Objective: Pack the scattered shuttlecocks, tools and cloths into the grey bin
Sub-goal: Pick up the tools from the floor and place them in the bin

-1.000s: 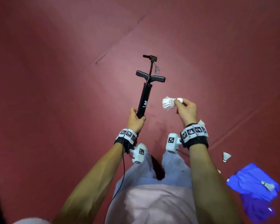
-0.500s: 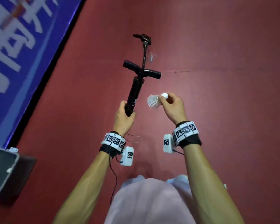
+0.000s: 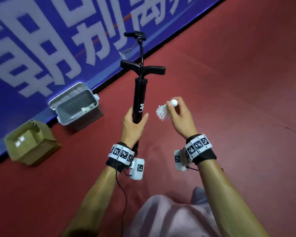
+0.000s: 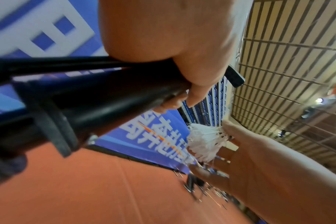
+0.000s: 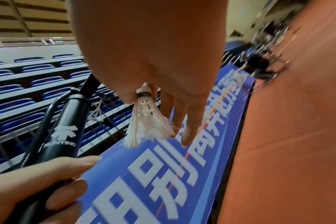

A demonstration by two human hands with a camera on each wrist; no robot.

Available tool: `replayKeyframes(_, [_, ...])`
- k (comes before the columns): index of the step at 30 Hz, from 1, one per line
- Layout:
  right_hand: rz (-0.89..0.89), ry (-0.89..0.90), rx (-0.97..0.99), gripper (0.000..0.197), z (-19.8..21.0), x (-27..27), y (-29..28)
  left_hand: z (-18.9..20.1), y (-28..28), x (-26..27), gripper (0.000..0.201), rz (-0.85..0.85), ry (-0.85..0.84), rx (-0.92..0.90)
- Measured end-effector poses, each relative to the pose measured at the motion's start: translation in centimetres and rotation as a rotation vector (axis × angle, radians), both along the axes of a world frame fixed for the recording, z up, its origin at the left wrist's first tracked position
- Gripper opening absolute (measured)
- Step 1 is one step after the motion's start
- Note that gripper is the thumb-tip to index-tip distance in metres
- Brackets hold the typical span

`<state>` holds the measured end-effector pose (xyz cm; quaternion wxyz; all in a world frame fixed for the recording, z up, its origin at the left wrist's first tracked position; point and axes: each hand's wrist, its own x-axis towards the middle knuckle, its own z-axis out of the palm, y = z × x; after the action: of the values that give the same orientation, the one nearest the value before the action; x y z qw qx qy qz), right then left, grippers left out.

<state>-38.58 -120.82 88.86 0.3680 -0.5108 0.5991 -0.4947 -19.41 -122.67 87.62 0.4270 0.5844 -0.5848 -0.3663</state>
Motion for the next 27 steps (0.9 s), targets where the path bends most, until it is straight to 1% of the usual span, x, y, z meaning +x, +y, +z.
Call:
replayKeyframes(4, [0.176, -0.018, 0.018, 0.027, -0.5, 7.6, -5.8, -1.1, -1.9, 7.2, 0.014, 0.204, -0.004, 0.002])
replayKeyframes(8, [0.318, -0.066, 0.044, 0.029, -1.7, 14.0, -11.9, -2.1, -4.7, 12.1, 0.014, 0.389, 0.029, 0.029])
replayKeyframes(11, [0.438, -0.132, 0.087, 0.028, -2.4, 18.3, -18.1, -1.7, -8.2, 15.0, 0.017, 0.508, 0.052, 0.012])
replayKeyframes(13, [0.537, -0.198, 0.139, 0.032, -2.0, 20.8, -22.8, -1.3, -11.0, 16.8, 0.018, 0.571, 0.063, -0.011])
replayKeyframes(14, [0.583, -0.204, 0.154, 0.037, -1.7, 22.0, -25.2, -1.1, -12.5, 17.6, 0.020, 0.604, 0.058, -0.023])
replayKeyframes(16, [0.649, -0.156, 0.144, 0.045, -1.0, 24.1, -30.2, -0.4, -15.3, 19.3, 0.025, 0.682, 0.051, -0.039])
replayKeyframes(18, [0.691, -0.113, 0.125, 0.052, -0.1, 26.2, -34.8, 0.3, -17.9, 21.0, 0.027, 0.769, 0.052, -0.051])
replayKeyframes(21, [0.689, -0.113, 0.110, 0.058, 0.6, 29.5, -40.2, 1.1, -20.8, 23.8, 0.028, 0.865, 0.037, -0.071])
replayKeyframes(23, [0.683, -0.121, 0.099, 0.055, 0.8, 31.4, -42.6, 1.1, -22.1, 25.7, 0.027, 0.912, 0.032, -0.075])
replayKeyframes(27, [0.732, -0.156, 0.097, 0.044, -0.1, 35.6, -47.1, 0.8, -25.4, 29.5, 0.017, 1.012, 0.010, -0.053])
